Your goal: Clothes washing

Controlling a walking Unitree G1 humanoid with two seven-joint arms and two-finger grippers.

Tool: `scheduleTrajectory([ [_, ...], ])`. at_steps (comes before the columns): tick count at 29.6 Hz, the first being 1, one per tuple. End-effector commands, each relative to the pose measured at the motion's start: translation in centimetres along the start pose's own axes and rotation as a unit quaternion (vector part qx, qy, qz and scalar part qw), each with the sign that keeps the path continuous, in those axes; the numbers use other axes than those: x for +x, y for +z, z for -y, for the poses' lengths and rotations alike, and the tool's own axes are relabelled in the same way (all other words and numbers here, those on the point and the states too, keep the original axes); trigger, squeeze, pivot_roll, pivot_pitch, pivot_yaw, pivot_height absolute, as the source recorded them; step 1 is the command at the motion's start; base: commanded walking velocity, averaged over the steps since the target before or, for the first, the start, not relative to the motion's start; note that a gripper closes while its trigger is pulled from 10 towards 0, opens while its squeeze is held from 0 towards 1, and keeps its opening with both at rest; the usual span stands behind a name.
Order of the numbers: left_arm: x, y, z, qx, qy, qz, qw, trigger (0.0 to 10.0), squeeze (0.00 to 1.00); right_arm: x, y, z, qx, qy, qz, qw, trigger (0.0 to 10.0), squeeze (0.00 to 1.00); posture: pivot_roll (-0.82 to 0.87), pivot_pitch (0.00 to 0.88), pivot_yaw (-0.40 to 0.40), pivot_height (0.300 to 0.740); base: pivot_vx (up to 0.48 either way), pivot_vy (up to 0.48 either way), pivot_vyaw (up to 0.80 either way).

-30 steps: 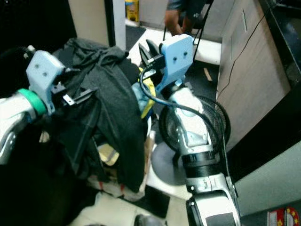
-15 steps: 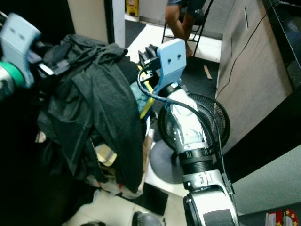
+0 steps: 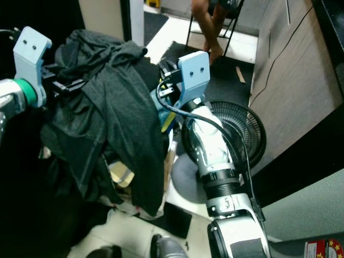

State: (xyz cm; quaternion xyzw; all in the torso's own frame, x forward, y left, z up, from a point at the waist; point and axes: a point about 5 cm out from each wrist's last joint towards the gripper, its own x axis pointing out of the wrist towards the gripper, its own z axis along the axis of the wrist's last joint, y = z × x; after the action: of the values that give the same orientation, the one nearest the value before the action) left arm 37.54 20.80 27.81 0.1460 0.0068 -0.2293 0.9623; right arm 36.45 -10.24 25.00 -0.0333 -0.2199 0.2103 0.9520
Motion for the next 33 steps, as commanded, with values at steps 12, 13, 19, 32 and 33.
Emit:
scheduleTrajectory([
  [12, 0.0, 0.0, 0.0, -0.020, 0.012, 0.017, 1.000, 0.0, 0.00, 0.1, -0.1, 0.6, -0.008, -0.012, 0.000, 1.000, 10.0, 0.00, 0.06, 0.145, -0.009, 0.740, 0.000, 0.000, 0.00],
  [13, 0.0, 0.1, 0.0, -0.016, 0.014, 0.021, 1.000, 0.0, 0.00, 0.1, -0.1, 0.6, -0.009, -0.013, 0.001, 1.000, 10.0, 0.00, 0.06, 0.140, -0.009, 0.740, 0.000, 0.000, 0.00],
  [19, -1.0, 3.4, -0.2, -0.025, 0.042, 0.147, 0.988, 10.0, 0.00, 0.2, 0.3, 0.7, -0.013, -0.015, 0.011, 1.000, 10.0, 0.00, 0.05, 0.121, -0.008, 0.740, 0.000, 0.000, 0.00],
  [32, -3.5, 5.3, 1.1, -0.020, 0.034, 0.220, 0.975, 10.0, 1.00, 0.2, 0.8, 1.0, -0.017, -0.023, 0.026, 0.999, 10.0, 0.00, 0.06, 0.087, -0.009, 0.740, 0.000, 0.000, 0.00],
  [33, -3.5, 5.3, 1.1, -0.020, 0.034, 0.220, 0.975, 10.0, 1.00, 0.2, 0.8, 1.0, -0.017, -0.023, 0.026, 0.999, 10.0, 0.00, 0.06, 0.087, -0.009, 0.740, 0.000, 0.000, 0.00],
])
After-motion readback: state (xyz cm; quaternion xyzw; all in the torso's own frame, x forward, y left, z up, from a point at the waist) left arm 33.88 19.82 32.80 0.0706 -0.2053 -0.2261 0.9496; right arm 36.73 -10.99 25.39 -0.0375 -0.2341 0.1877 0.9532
